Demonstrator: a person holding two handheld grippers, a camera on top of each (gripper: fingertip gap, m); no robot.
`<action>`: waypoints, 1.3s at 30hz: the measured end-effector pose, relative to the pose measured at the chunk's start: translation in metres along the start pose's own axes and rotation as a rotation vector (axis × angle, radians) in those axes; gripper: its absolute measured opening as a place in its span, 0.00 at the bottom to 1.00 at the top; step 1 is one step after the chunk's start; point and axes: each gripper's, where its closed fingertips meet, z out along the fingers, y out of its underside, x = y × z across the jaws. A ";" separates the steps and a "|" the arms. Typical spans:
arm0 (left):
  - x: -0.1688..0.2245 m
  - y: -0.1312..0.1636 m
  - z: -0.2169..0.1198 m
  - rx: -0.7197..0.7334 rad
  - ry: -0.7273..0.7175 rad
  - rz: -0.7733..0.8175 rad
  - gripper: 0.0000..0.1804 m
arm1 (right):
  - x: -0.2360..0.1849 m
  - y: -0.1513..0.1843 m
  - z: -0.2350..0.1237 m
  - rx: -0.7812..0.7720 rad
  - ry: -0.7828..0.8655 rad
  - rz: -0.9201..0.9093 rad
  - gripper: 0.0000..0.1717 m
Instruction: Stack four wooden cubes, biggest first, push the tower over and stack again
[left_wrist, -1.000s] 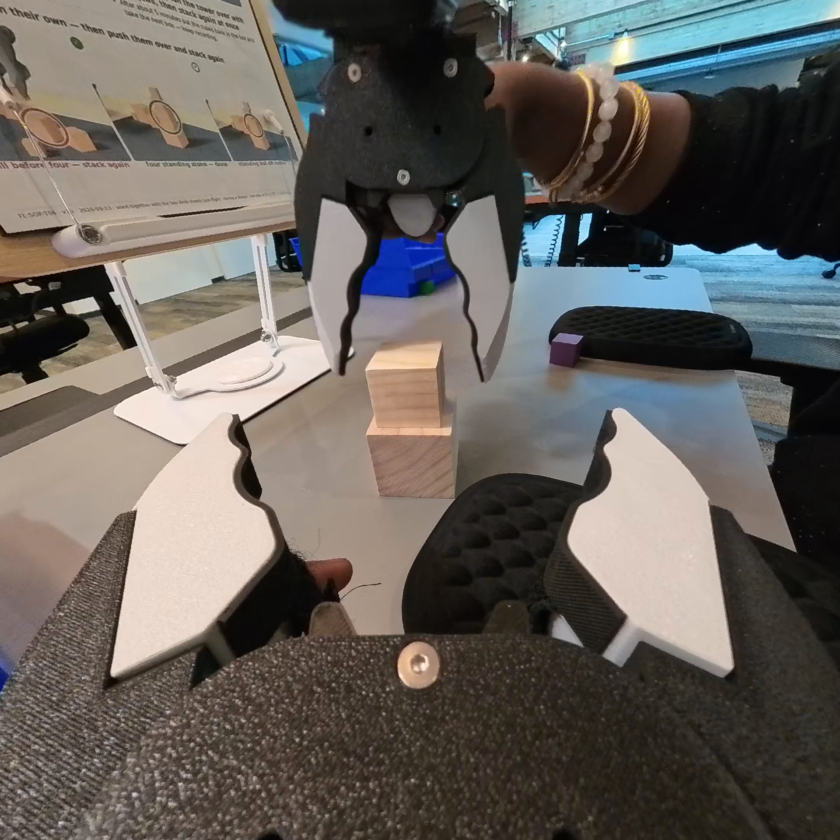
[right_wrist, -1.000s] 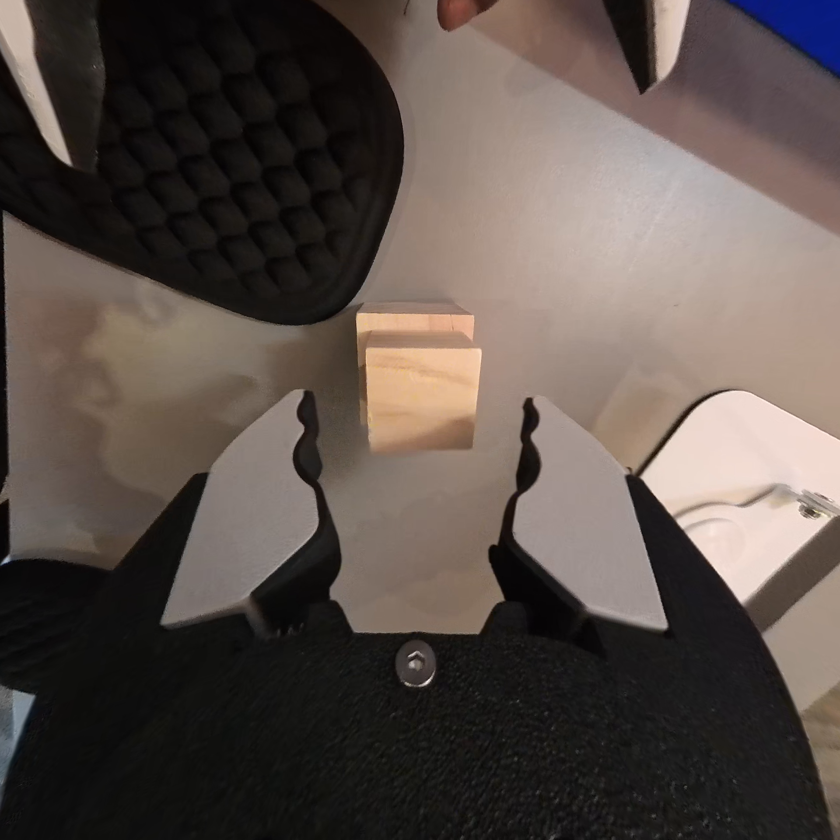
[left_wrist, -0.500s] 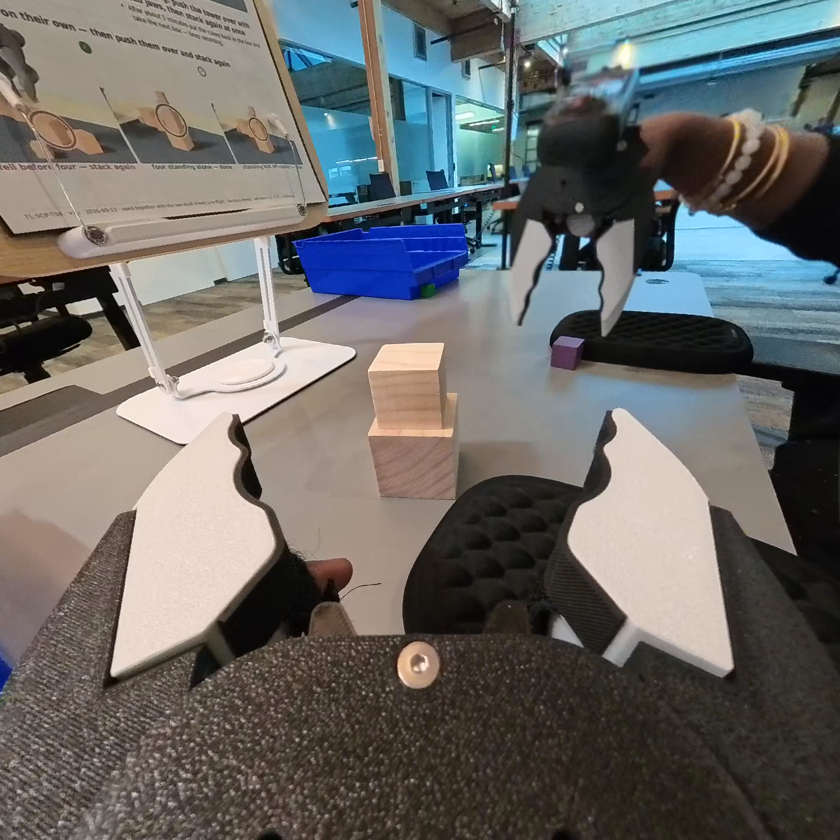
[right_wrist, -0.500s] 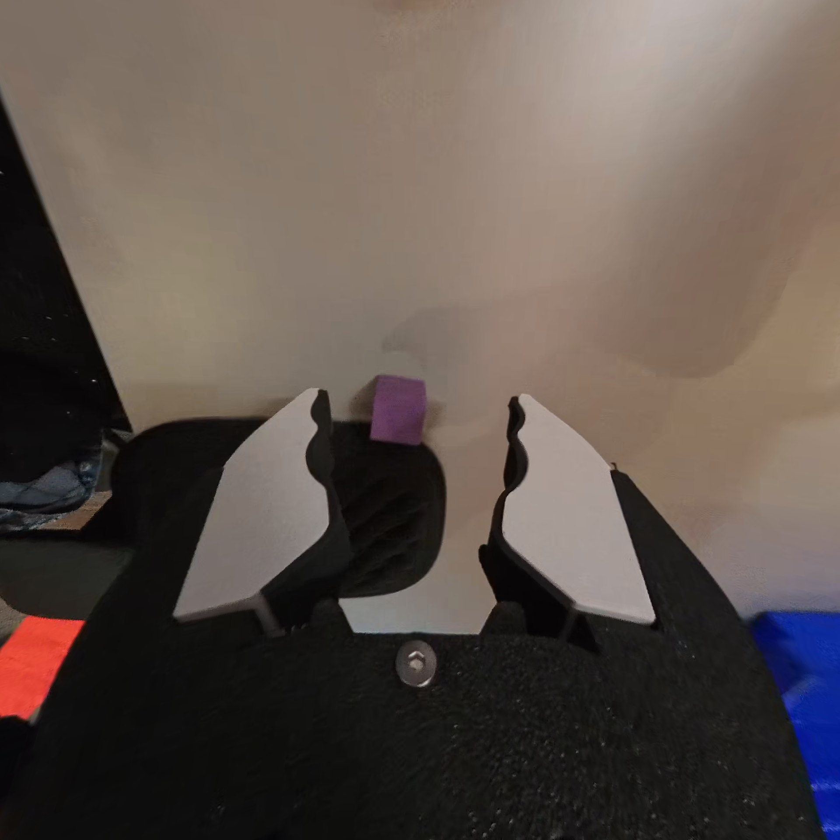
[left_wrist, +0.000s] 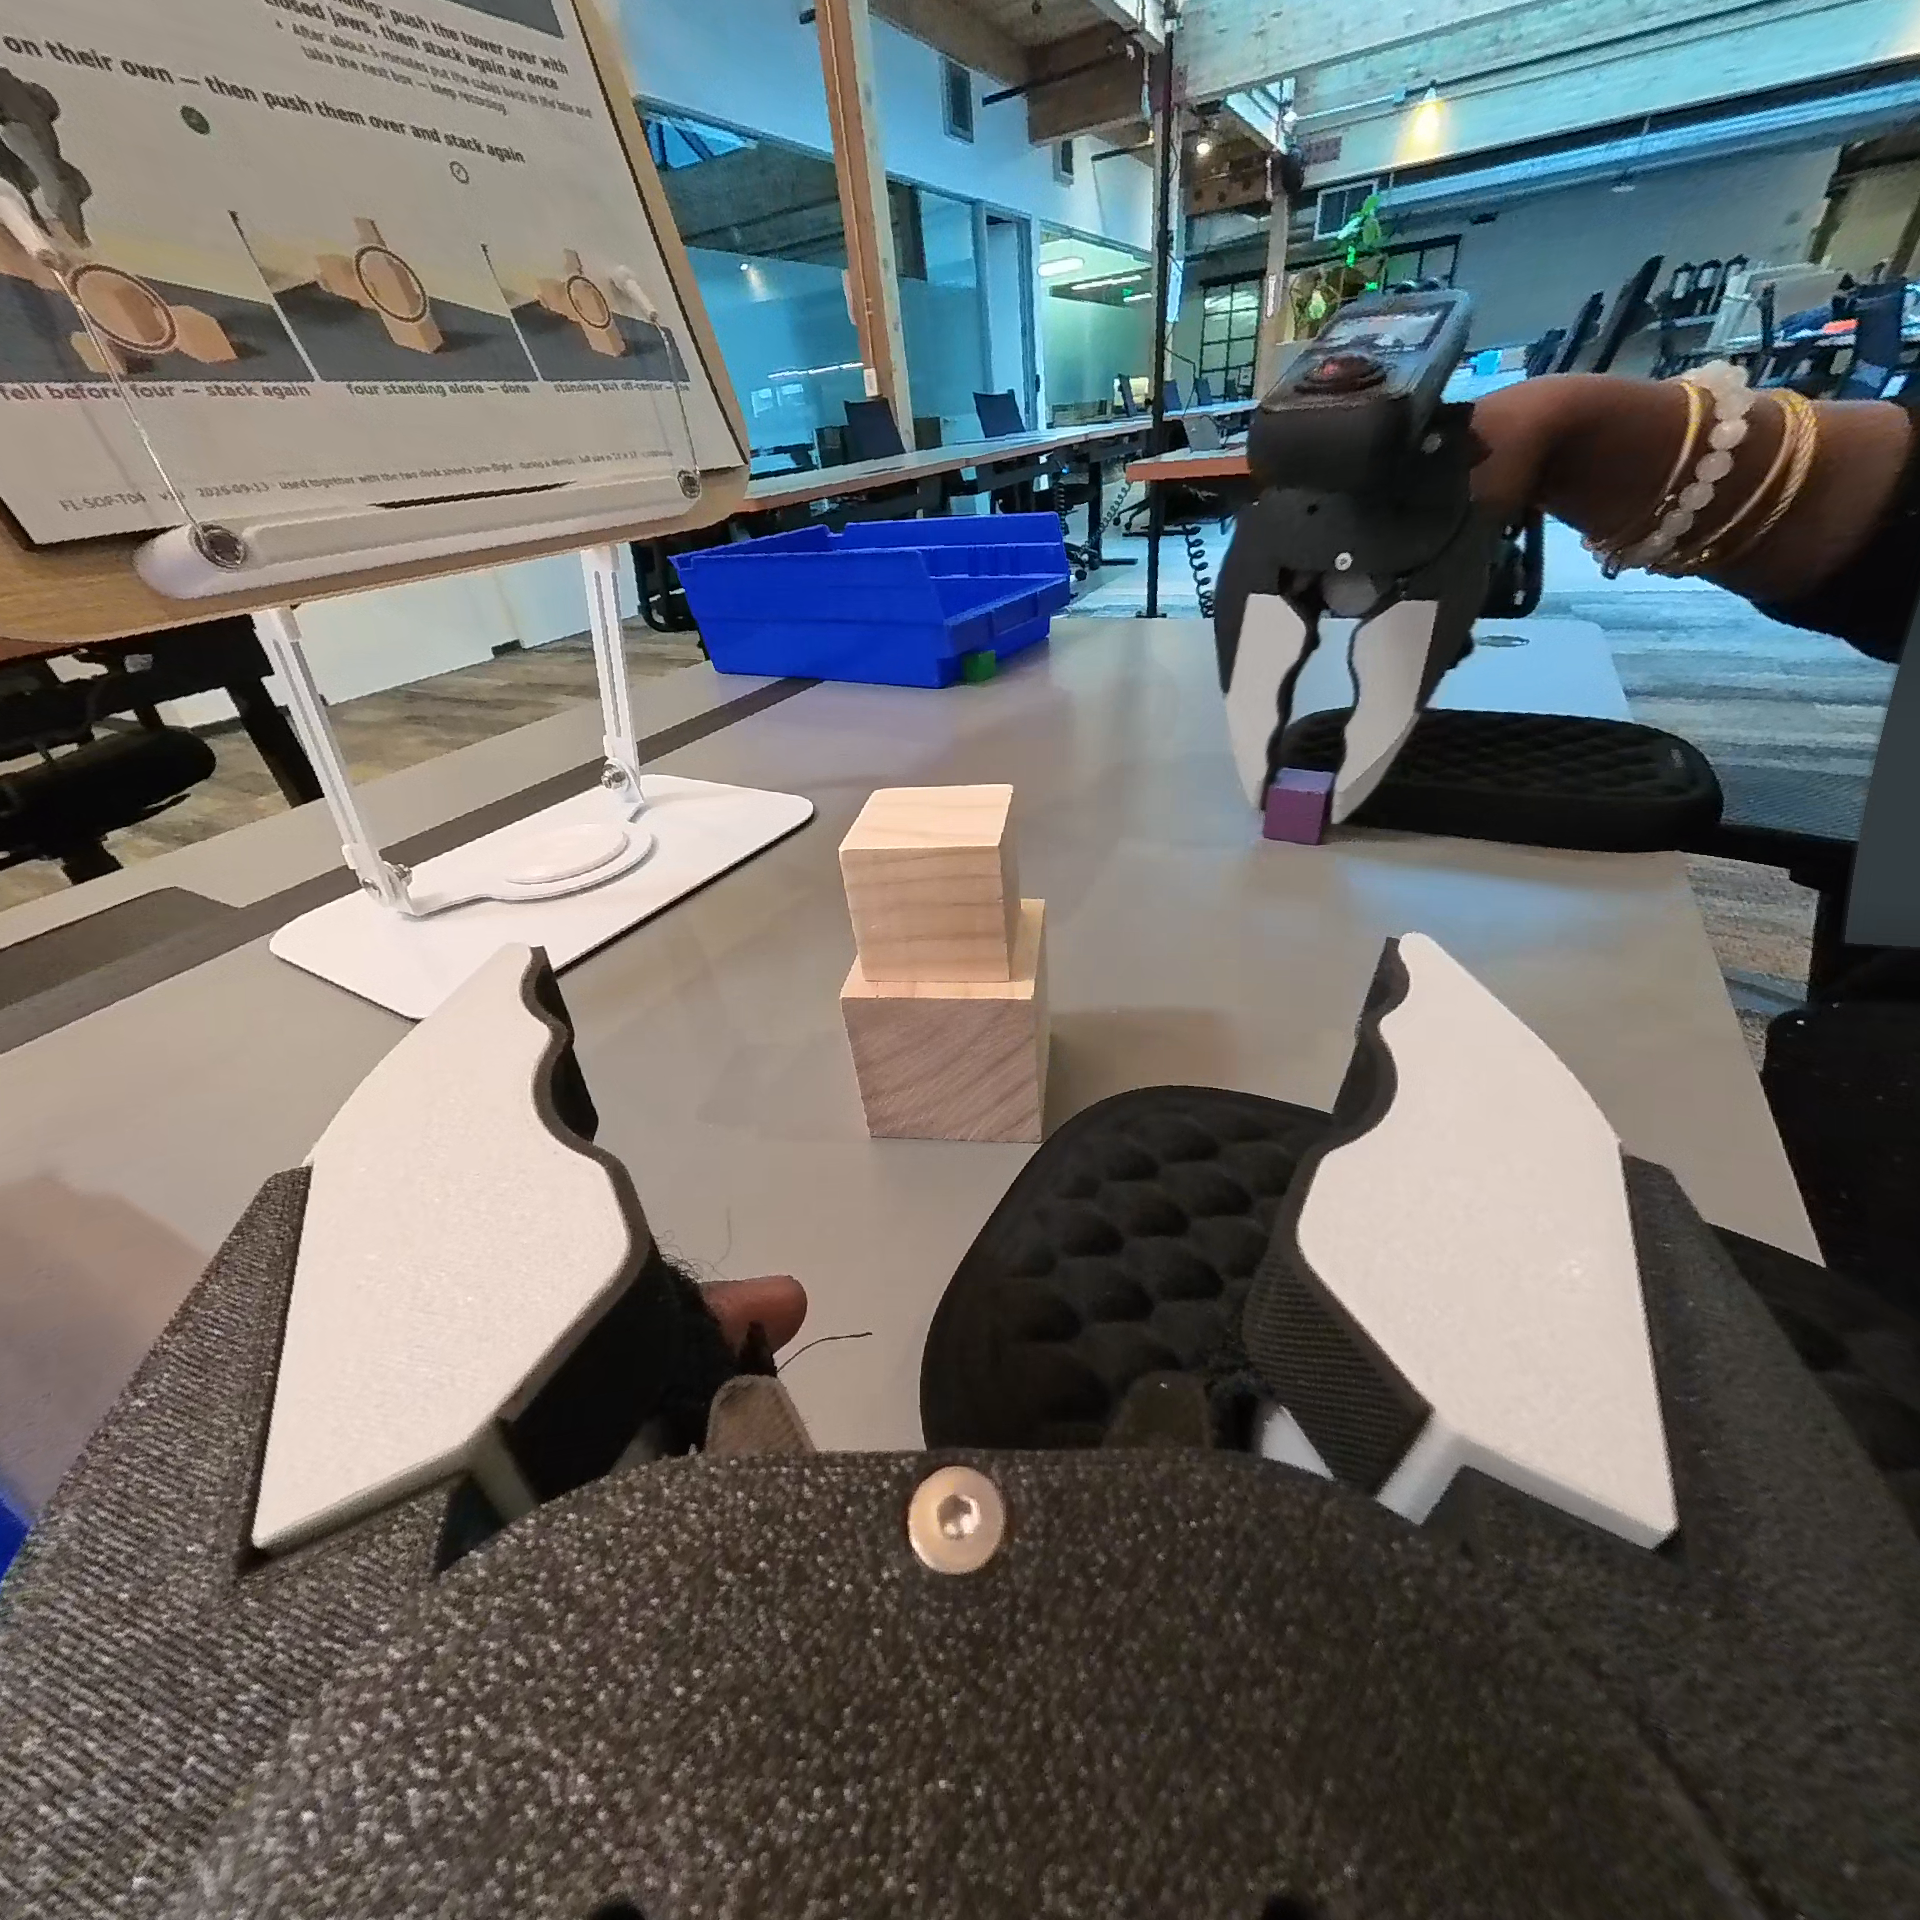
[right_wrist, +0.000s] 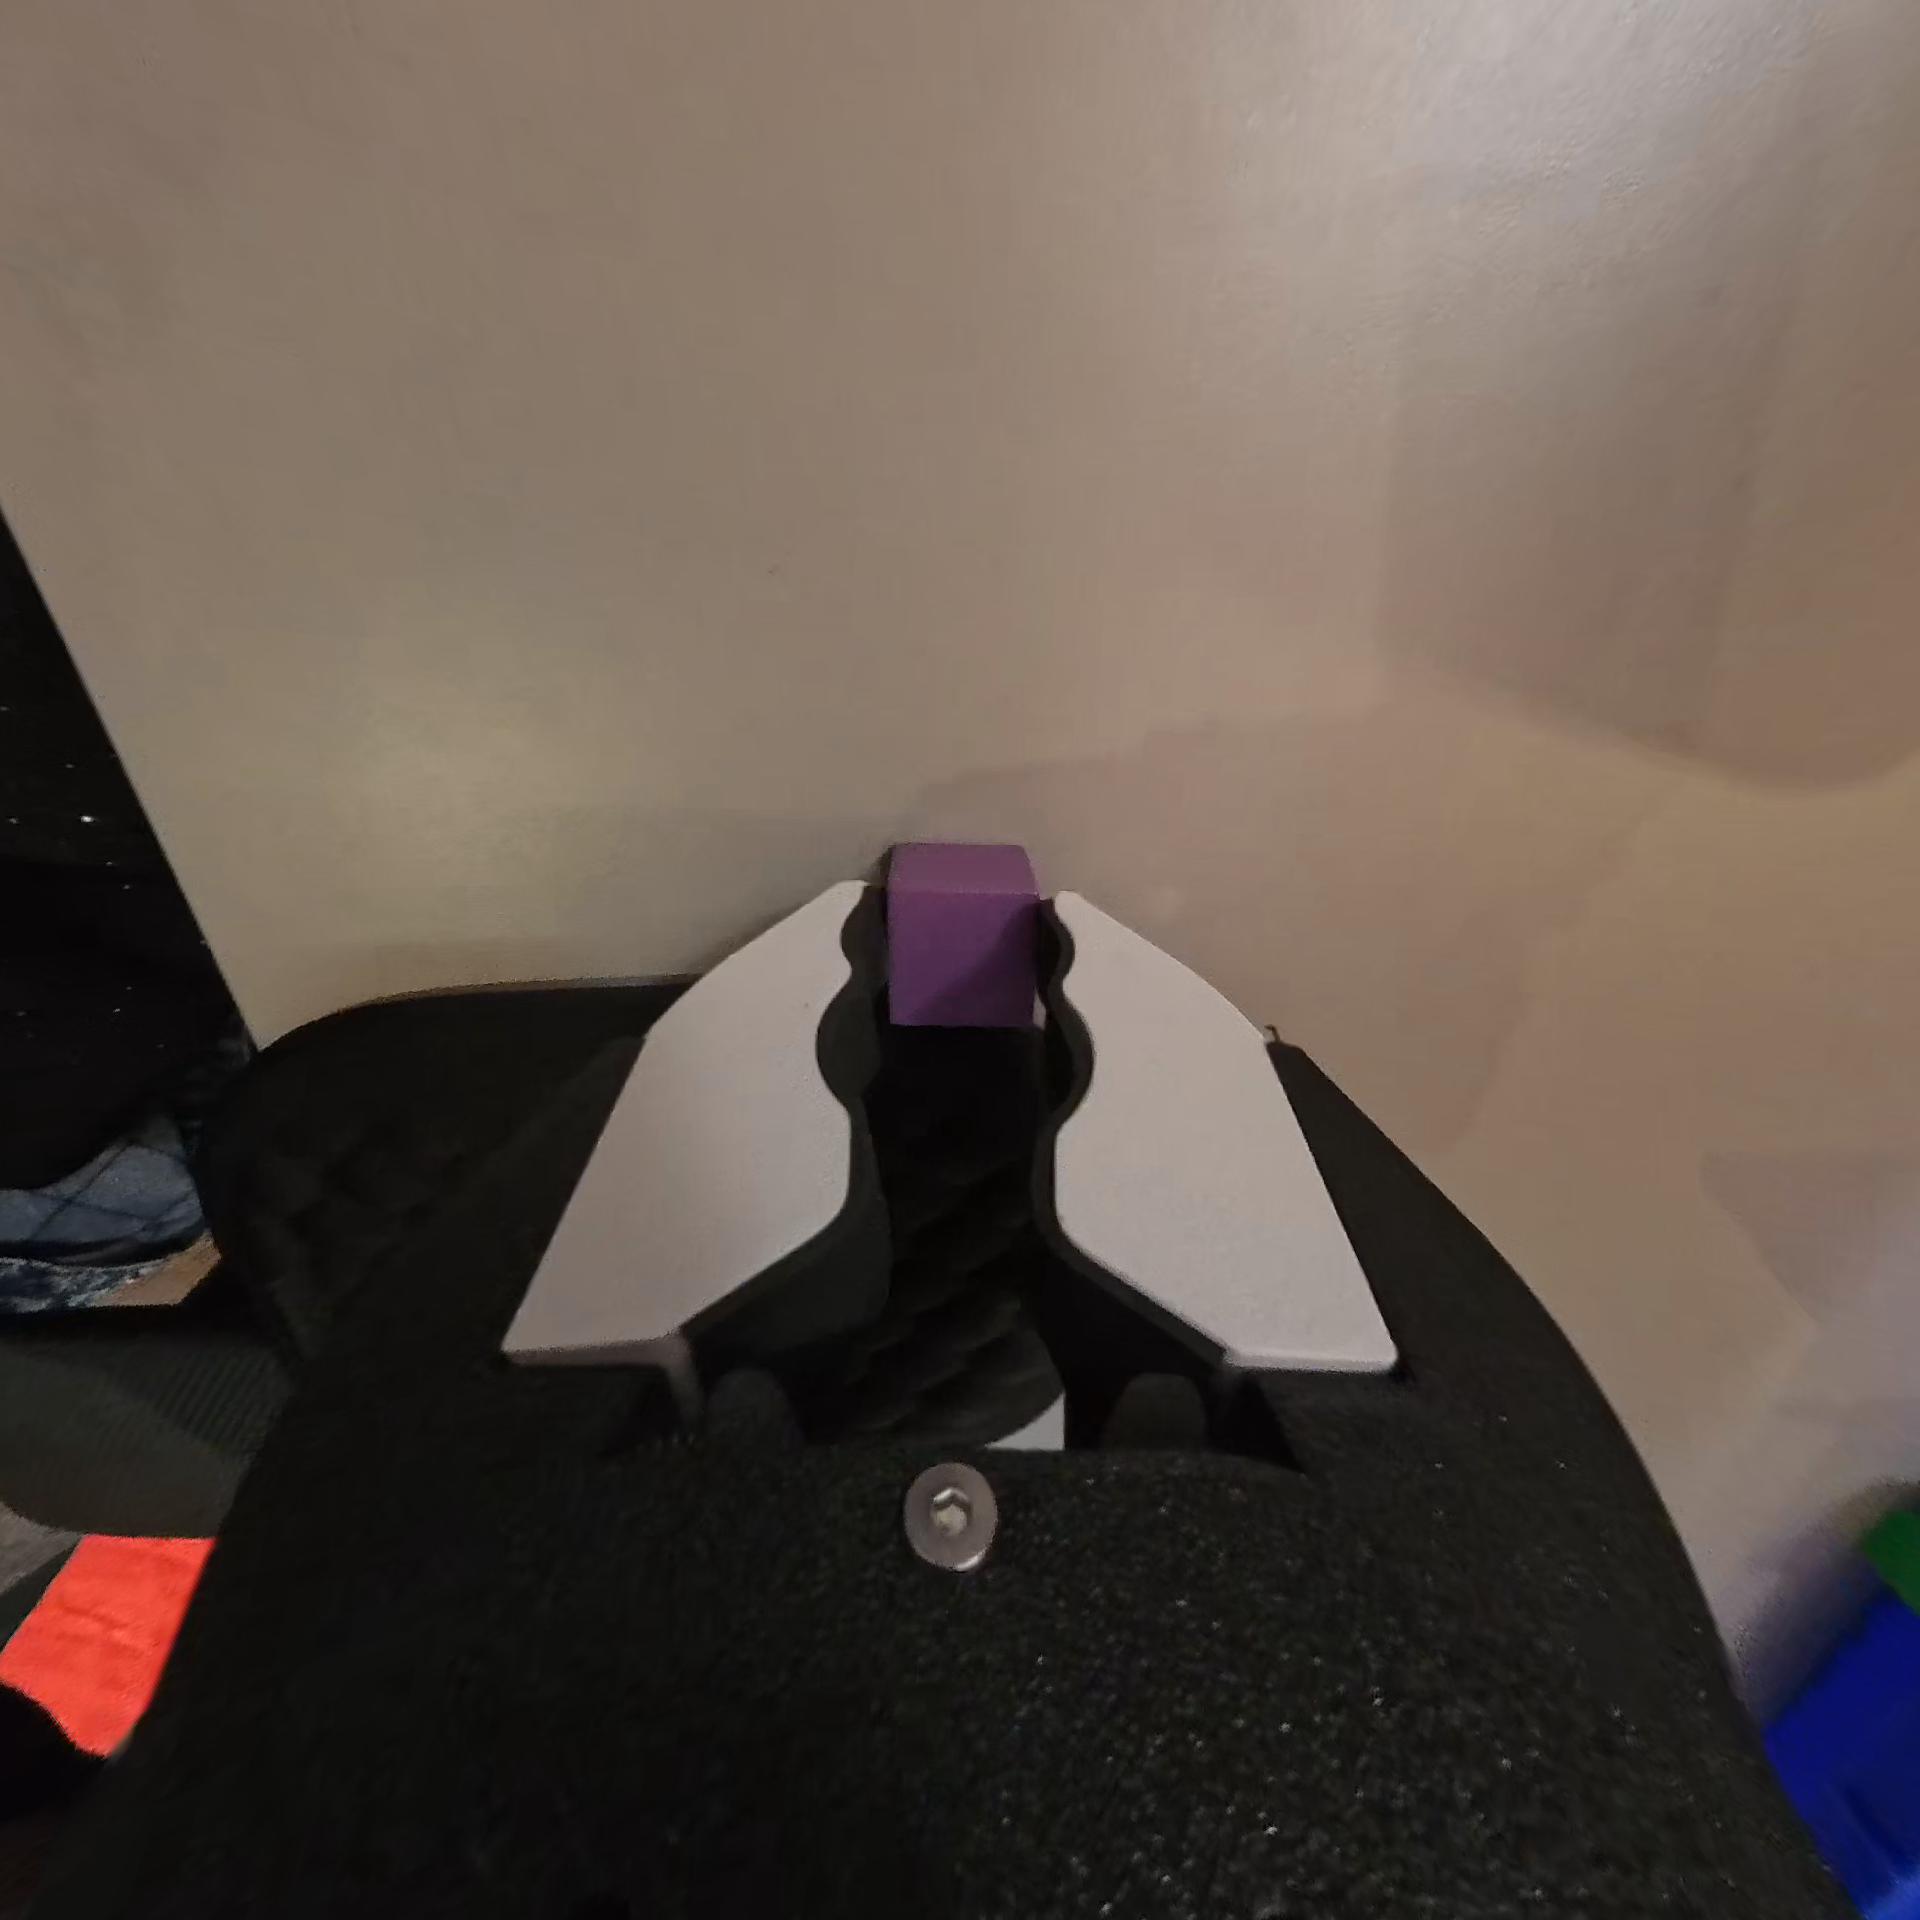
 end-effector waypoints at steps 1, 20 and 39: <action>0.000 0.000 0.000 -0.001 0.000 0.000 0.77 | 0.002 -0.001 -0.001 -0.007 0.008 -0.009 0.16; 0.001 0.001 0.001 -0.010 0.005 0.002 0.78 | 0.048 -0.216 -0.070 0.014 -0.037 -0.462 0.15; 0.000 0.001 0.001 -0.008 0.006 -0.007 0.77 | 0.053 -0.222 -0.054 -0.006 -0.057 -0.418 0.16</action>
